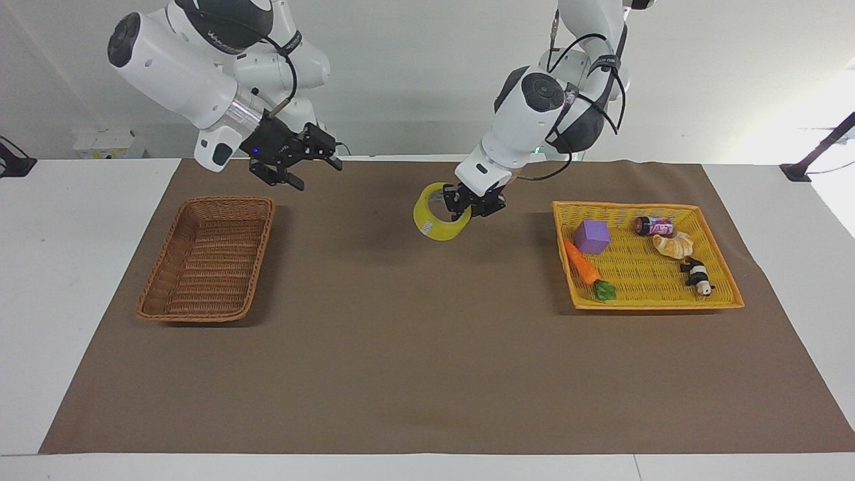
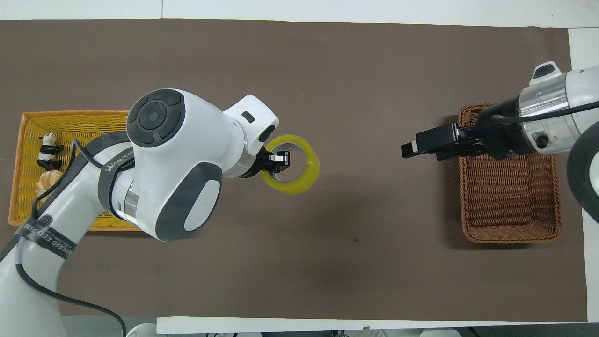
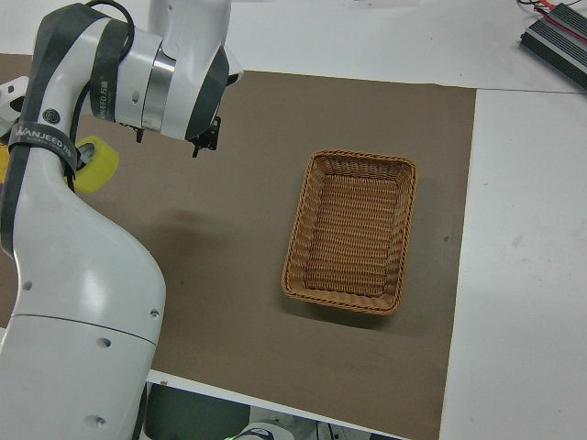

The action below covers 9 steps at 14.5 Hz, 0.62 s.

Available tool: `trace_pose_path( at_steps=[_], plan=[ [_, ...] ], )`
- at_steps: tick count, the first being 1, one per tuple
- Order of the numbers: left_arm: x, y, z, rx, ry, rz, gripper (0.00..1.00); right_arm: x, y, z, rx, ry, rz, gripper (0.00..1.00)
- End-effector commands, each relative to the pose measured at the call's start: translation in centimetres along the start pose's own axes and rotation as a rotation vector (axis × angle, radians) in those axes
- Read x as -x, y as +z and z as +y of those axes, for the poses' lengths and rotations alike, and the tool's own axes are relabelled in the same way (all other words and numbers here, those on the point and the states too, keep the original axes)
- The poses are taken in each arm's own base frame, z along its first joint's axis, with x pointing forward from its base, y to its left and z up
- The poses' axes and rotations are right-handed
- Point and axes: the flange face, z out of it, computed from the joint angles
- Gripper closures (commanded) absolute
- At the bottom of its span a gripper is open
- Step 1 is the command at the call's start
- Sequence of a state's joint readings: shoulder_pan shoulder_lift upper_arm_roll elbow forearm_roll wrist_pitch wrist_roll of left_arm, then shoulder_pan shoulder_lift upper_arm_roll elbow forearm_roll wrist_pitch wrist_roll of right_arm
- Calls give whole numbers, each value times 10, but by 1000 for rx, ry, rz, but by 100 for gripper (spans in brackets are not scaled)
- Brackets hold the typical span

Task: Move tape to another basket
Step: 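Close the right gripper on the tape rim held by the left gripper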

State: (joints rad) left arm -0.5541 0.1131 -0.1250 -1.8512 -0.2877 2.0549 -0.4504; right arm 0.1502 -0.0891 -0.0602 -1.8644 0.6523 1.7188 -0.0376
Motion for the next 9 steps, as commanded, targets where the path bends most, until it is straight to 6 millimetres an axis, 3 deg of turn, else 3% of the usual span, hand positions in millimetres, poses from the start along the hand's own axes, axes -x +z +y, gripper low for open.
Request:
trace_pose_path(
  at_steps=[1,5,9],
  plan=[
    [0,-2,-3,17,-24,9,100,5,22,-18,-80,-5,54,0],
    [-3,-4,-7,20,-30,14,100,-31,90,-16,-245,9,53,0],
    [-4,-4,-8,21,-36,16,100,-50,143,7,-408,49,27,0]
  ],
)
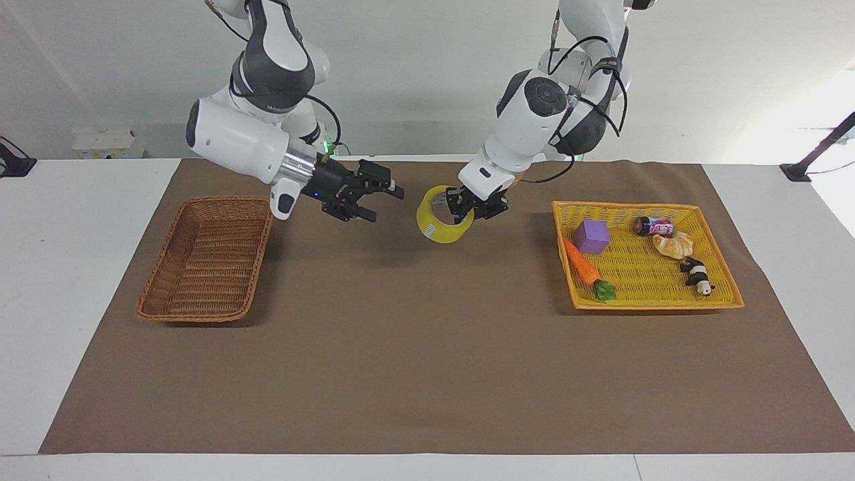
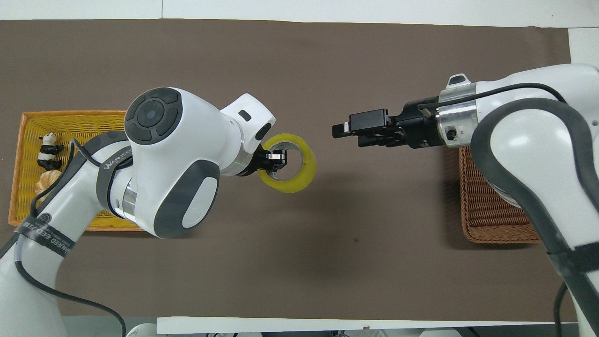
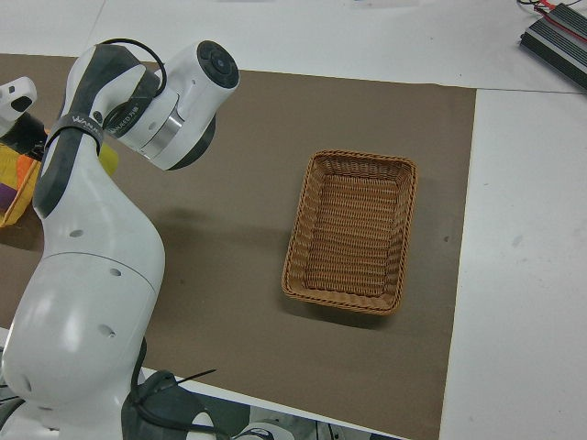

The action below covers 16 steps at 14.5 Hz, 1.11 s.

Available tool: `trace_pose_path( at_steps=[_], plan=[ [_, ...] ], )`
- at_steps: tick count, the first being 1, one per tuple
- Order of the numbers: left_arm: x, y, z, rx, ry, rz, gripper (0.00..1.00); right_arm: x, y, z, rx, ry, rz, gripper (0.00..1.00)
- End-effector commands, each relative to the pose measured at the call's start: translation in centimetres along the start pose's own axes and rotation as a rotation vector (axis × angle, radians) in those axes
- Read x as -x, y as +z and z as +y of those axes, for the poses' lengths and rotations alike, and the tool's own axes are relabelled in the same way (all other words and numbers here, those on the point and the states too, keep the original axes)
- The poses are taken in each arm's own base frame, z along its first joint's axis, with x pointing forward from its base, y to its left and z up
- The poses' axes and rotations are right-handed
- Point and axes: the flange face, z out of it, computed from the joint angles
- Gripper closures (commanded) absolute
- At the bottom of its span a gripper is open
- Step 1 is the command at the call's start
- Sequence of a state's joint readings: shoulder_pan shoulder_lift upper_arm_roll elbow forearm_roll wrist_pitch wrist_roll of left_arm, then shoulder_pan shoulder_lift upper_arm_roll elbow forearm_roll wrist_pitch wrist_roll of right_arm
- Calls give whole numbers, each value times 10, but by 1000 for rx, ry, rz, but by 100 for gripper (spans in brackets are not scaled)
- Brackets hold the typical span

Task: Move tape to another basket
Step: 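Close the right gripper on the tape rim held by the left gripper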

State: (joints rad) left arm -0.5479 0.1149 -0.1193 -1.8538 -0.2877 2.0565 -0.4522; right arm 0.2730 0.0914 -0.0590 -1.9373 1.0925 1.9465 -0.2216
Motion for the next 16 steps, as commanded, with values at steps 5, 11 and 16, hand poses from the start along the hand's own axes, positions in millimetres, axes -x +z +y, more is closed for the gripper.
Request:
trace_pose_path(
  at_steps=[5,11,16],
  plan=[
    [-3,-5,-6,22,-31,17,100,5,49,31,-138,65,-22,0],
    [-2,-4,-7,18,-32,7,100,24,63,39,-174,73,-47,0],
    [-1,-4,-7,13,-45,1,100,28,71,33,-175,67,-63,0]
  ],
)
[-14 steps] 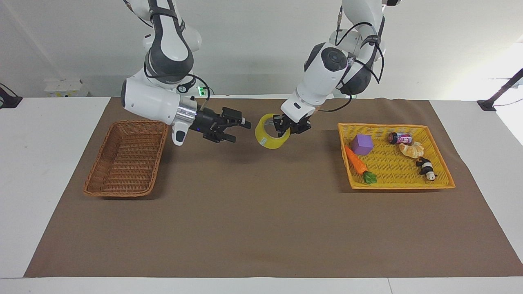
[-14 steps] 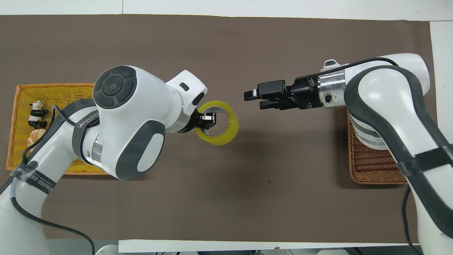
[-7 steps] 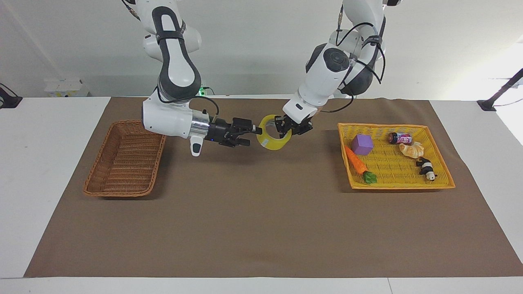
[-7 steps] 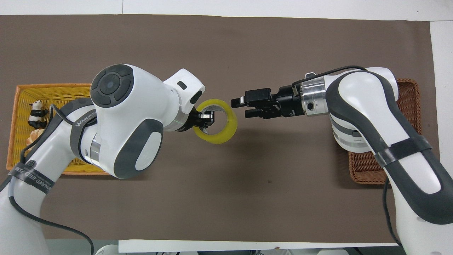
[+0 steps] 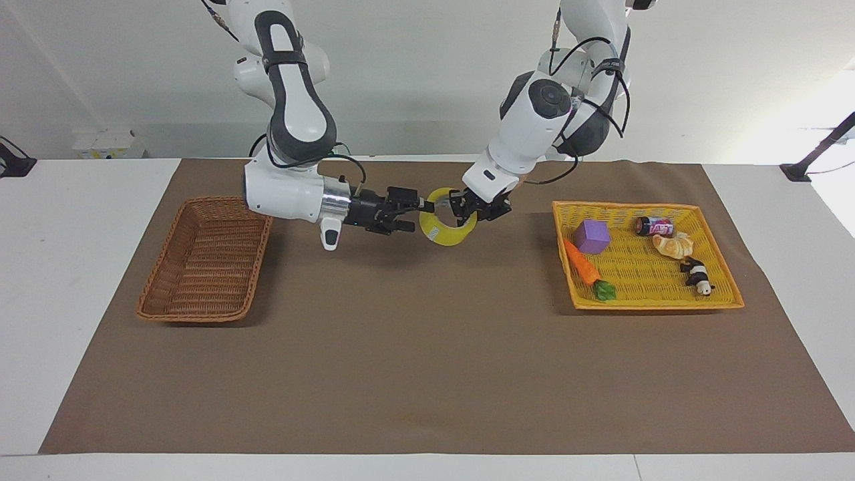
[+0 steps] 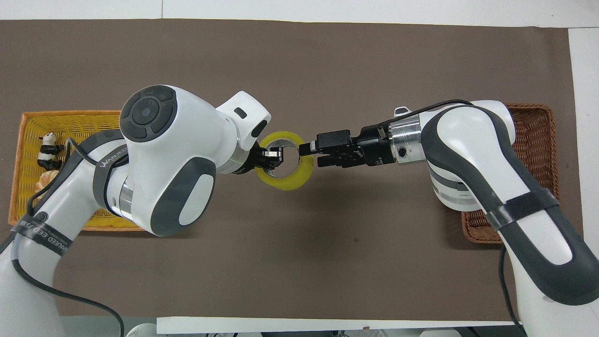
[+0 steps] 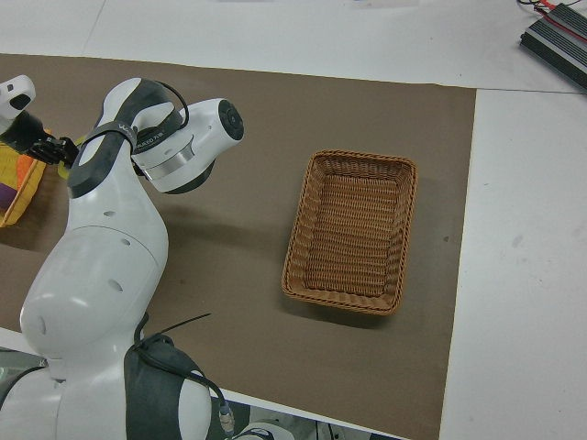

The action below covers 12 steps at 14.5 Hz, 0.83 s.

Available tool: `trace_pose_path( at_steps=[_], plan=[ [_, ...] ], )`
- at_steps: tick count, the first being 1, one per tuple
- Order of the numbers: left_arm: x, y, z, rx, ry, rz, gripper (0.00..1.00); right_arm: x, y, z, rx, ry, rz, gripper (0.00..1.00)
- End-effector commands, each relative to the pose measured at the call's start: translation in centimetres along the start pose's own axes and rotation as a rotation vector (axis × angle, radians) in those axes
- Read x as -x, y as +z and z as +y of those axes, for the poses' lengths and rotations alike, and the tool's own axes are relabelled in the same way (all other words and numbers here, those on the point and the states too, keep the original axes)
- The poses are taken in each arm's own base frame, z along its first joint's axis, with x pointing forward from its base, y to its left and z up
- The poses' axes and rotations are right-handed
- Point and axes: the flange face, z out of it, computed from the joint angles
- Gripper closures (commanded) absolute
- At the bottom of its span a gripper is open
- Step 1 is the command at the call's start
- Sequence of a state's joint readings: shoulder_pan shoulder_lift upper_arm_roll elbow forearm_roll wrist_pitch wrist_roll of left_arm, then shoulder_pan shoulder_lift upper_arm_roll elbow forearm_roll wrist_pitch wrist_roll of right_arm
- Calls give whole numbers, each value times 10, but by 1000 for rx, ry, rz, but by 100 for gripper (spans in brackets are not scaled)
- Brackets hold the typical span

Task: Move tape to another basket
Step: 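Close the right gripper on the tape rim held by the left gripper, then open the left gripper and withdraw it while the right gripper holds tape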

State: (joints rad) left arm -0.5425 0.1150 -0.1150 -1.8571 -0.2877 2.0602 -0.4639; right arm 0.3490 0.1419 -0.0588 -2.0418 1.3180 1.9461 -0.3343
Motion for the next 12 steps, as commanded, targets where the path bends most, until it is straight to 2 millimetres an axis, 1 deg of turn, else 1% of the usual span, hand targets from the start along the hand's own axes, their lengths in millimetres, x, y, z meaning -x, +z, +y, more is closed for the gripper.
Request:
trace_pose_path(
  at_steps=[1,2,3,5,6,7,8,10,11,12],
  plan=[
    [2,-4,-2,13,-25,-3,100,7,-1,0,-20,-5,12,1],
    [2,-4,-2,13,-25,-3,100,9,4,-2,-17,-10,6,1],
    [2,-4,-2,13,-25,-3,100,9,4,-2,-17,-9,8,2],
    [2,-4,-3,13,-26,-2,100,9,4,-2,-17,-13,6,8],
    [2,-4,-2,13,-23,-3,100,9,4,-2,-16,-15,7,12],
    [2,-4,-3,13,-26,-2,100,9,4,-2,-14,-22,7,21],
    [2,-4,-3,13,-26,-2,100,9,4,-3,-15,-33,7,35],
    [2,-4,-3,14,-26,-1,100,8,2,-2,-21,-38,2,77],
    [2,-4,-3,13,-25,-2,100,8,0,-1,-22,-32,2,96],
    [1,-5,-3,13,-28,-2,100,8,1,-2,-23,-27,1,100]
  ],
)
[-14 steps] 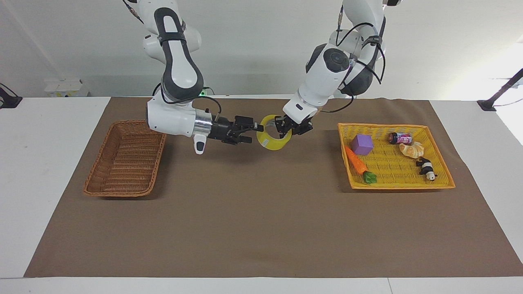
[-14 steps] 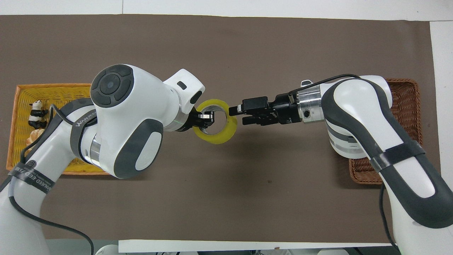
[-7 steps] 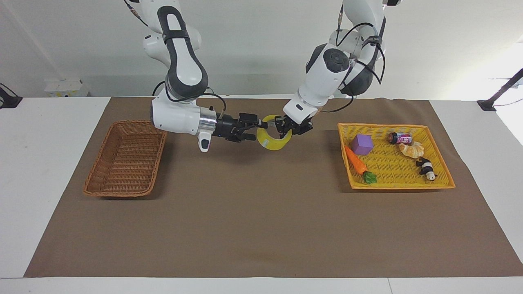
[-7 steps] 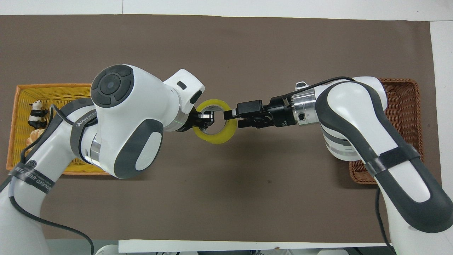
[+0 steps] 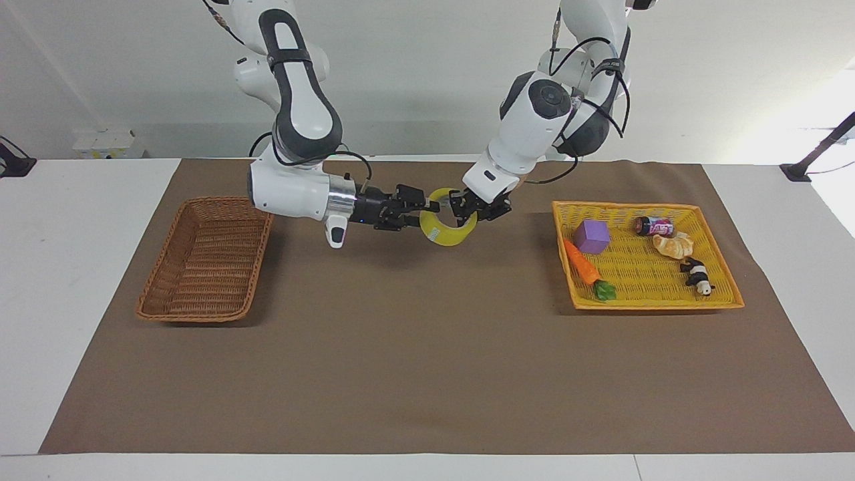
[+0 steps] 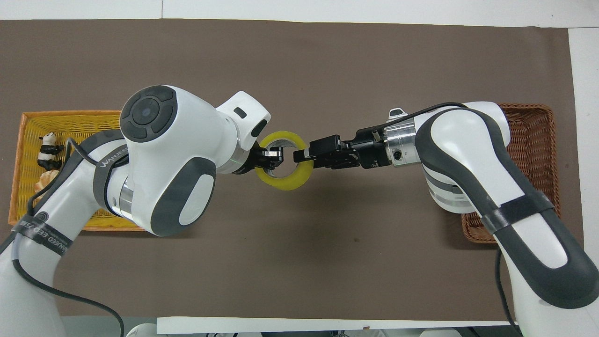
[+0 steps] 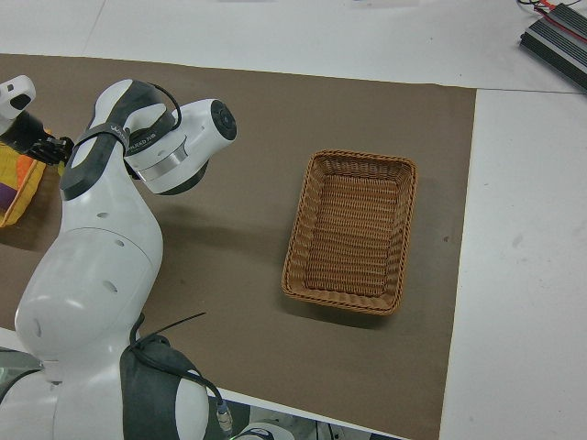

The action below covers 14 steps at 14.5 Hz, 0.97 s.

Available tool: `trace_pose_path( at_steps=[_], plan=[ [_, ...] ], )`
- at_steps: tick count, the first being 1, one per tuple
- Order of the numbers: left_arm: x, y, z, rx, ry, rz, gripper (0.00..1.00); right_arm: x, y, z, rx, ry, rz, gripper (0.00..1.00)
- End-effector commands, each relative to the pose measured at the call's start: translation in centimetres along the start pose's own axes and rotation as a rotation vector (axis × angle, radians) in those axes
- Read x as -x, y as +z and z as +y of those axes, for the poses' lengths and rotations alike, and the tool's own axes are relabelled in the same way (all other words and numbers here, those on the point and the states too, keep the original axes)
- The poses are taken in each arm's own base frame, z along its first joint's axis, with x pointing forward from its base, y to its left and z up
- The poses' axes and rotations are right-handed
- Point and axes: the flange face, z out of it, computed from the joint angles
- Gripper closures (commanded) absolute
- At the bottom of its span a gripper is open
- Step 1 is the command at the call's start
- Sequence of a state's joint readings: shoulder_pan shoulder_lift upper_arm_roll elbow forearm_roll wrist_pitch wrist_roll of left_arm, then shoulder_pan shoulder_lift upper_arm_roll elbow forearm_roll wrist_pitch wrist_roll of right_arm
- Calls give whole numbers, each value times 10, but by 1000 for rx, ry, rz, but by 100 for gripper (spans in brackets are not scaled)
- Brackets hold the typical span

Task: Move tape to another basket
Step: 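Open the left gripper and withdraw it while the right gripper holds tape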

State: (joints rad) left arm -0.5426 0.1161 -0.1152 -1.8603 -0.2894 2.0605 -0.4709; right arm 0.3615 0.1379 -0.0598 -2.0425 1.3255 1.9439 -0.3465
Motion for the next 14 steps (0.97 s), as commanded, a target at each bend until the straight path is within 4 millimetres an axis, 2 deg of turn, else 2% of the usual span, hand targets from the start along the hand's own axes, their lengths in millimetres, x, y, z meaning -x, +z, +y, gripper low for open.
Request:
trace_pose_path(
  at_steps=[1,3,4,5,6,7,10,12,14],
  plan=[
    [1,-7,-3,14,-19,2,100,5,-5,2,-17,-11,9,100],
    [1,-7,-2,14,-19,2,98,5,-5,2,-18,-13,7,100],
    [1,-8,-2,13,-22,-1,86,5,-4,3,-17,-12,8,100],
    [0,-14,-1,15,-56,-1,56,5,-5,2,-18,-13,7,100],
    [-2,-19,0,10,-57,10,1,5,-5,3,-18,-11,8,100],
    [3,-38,3,21,-54,25,0,5,-5,2,-18,-14,9,100],
    [-5,-121,-36,51,-112,95,0,2,-13,2,-18,-22,5,100],
    [-23,-159,-77,49,-180,111,0,-4,-24,3,-16,-28,12,100],
    [-41,-176,-132,-10,-192,133,0,-12,-46,4,12,-47,11,100]
  ],
)
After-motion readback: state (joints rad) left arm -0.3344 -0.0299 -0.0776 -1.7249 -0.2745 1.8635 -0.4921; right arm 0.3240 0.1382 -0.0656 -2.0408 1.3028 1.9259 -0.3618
